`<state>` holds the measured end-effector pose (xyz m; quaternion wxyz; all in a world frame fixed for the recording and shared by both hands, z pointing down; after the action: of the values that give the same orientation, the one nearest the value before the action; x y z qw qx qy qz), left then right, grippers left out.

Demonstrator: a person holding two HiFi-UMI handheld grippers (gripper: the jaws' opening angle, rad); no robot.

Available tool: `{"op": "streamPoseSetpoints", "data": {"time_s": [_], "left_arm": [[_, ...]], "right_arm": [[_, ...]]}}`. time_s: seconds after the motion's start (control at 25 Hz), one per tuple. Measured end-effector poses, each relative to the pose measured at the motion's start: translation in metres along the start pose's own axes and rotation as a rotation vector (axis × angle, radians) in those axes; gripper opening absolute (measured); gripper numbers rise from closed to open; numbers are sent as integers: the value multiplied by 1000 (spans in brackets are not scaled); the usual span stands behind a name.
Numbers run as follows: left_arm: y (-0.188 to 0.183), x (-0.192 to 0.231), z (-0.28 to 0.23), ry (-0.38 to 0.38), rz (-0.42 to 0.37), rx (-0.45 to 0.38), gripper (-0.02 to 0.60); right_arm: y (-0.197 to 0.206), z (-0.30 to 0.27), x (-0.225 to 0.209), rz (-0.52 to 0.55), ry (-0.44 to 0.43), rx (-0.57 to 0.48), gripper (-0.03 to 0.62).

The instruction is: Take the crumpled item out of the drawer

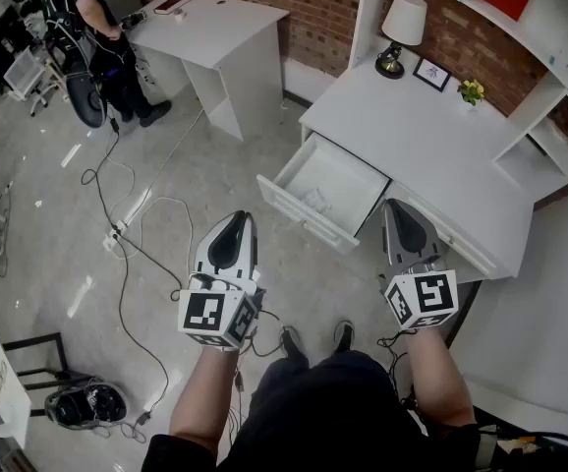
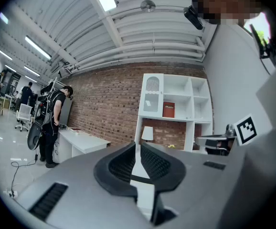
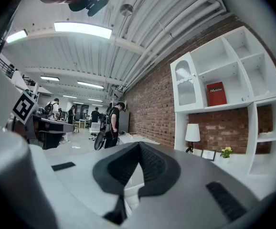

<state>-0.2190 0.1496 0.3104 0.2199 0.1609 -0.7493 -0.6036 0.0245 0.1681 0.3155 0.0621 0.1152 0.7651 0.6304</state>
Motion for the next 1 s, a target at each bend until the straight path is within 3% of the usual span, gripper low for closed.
{"op": "streamPoseSetpoints", "data": {"time_s": [0.24, 0.72, 0.8, 0.88, 1.0], "left_arm": [[1, -50, -5, -34, 20, -9, 34], [-3, -133, -27, -112, -42, -20, 42], [-4, -143, -31, -117, -59, -10, 157], [-4, -151, -34, -120, -72, -2, 190], [-2, -154, -39, -124, -70, 12, 206]], "right_arm": [[8, 30, -27, 2, -33, -8, 0], [23, 55, -82, -40, -136, -13, 7], [23, 56, -90, -43, -157, -13, 78], [23, 56, -96, -51, -164, -15, 132], [22, 52, -103, -58, -169, -24, 158]]}}
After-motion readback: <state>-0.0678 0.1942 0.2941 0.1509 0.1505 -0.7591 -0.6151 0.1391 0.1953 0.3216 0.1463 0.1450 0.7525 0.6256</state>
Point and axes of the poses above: the fingertips, and each gripper's own axes: z backward along the fingers, x to its left, y out of its underside, the point moved 2 cm from there along z, backward along the fingers, and after that the axes turned 6 degrees about x, right-handed, at the moved point
